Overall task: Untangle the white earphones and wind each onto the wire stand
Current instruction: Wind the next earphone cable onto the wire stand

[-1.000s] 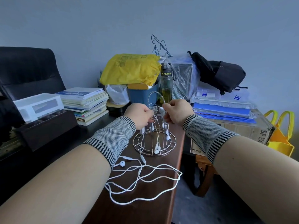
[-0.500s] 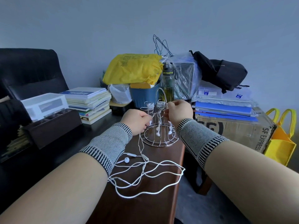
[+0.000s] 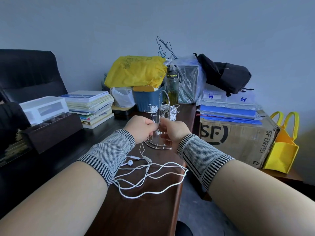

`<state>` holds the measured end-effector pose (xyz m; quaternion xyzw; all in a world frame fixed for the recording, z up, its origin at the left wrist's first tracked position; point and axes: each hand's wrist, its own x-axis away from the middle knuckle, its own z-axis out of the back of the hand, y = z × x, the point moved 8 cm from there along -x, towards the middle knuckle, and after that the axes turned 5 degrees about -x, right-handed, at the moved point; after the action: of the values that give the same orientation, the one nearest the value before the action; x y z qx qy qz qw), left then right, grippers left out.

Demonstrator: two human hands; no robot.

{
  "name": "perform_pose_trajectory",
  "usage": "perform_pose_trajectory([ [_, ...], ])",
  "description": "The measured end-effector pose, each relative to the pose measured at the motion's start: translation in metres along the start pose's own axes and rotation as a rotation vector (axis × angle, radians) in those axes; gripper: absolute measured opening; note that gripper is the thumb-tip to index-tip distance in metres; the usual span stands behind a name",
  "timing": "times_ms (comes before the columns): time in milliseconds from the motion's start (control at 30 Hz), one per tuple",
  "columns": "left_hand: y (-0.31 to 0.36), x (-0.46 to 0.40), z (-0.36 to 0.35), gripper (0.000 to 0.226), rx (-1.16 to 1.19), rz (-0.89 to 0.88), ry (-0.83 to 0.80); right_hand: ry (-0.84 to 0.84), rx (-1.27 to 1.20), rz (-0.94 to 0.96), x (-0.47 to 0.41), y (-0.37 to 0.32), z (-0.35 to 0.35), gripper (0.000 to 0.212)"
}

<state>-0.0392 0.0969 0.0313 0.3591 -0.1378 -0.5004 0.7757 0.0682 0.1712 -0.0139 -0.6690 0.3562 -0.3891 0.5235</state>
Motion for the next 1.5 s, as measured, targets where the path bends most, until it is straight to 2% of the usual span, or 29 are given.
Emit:
perform_pose_trajectory([
  [167,0.004,0.006,-0.001,0.055,-0.120,-0.014,-0.065,0.010,0.046,-0.033,-0.003,-0.001,0.001,0.017],
  [300,-0.006,0.009,0.012,0.032,-0.139,0.010,-0.185,0.072,0.110,-0.081,-0.009,0.008,0.021,0.024],
  [533,-0.007,0.011,0.068,0.020,0.213,0.039,-0.027,0.052,0.175,-0.131,-0.007,0.014,0.033,0.027],
  [600,-0.004,0.013,0.068,0.017,0.281,0.030,-0.044,0.053,0.248,-0.121,-0.010,0.014,0.032,0.023],
  [700,-0.003,0.023,0.046,0.018,0.214,0.000,-0.161,0.121,0.441,-0.054,-0.015,0.014,0.040,0.015],
  [833,0.000,0.039,0.005,0.034,-0.102,-0.074,-0.283,0.196,0.576,0.011,-0.002,0.009,0.052,0.023],
  [900,0.007,0.045,-0.007,0.027,-0.174,-0.113,-0.299,0.219,0.674,0.164,0.012,-0.006,0.049,0.026],
  [967,0.015,0.047,-0.014,0.024,-0.221,-0.141,-0.300,0.252,0.664,0.427,0.037,-0.028,0.039,0.032],
  [1033,0.021,0.046,-0.017,0.029,-0.269,-0.165,-0.267,0.149,0.602,0.629,0.063,-0.040,0.019,0.030],
  [1100,0.022,0.042,-0.018,0.028,-0.299,-0.169,-0.226,-0.006,0.633,0.713,0.077,-0.037,-0.002,0.029],
  [1200,0.018,0.043,-0.017,0.028,-0.326,-0.159,-0.249,-0.072,0.784,0.723,0.076,-0.025,-0.006,0.027],
  [1333,-0.004,0.046,-0.003,0.031,-0.332,-0.097,-0.275,-0.004,0.869,0.685,0.070,-0.016,0.012,0.048],
  [1500,-0.020,0.044,0.026,0.025,-0.323,-0.065,-0.187,0.049,1.002,0.628,0.061,-0.004,0.031,0.049],
])
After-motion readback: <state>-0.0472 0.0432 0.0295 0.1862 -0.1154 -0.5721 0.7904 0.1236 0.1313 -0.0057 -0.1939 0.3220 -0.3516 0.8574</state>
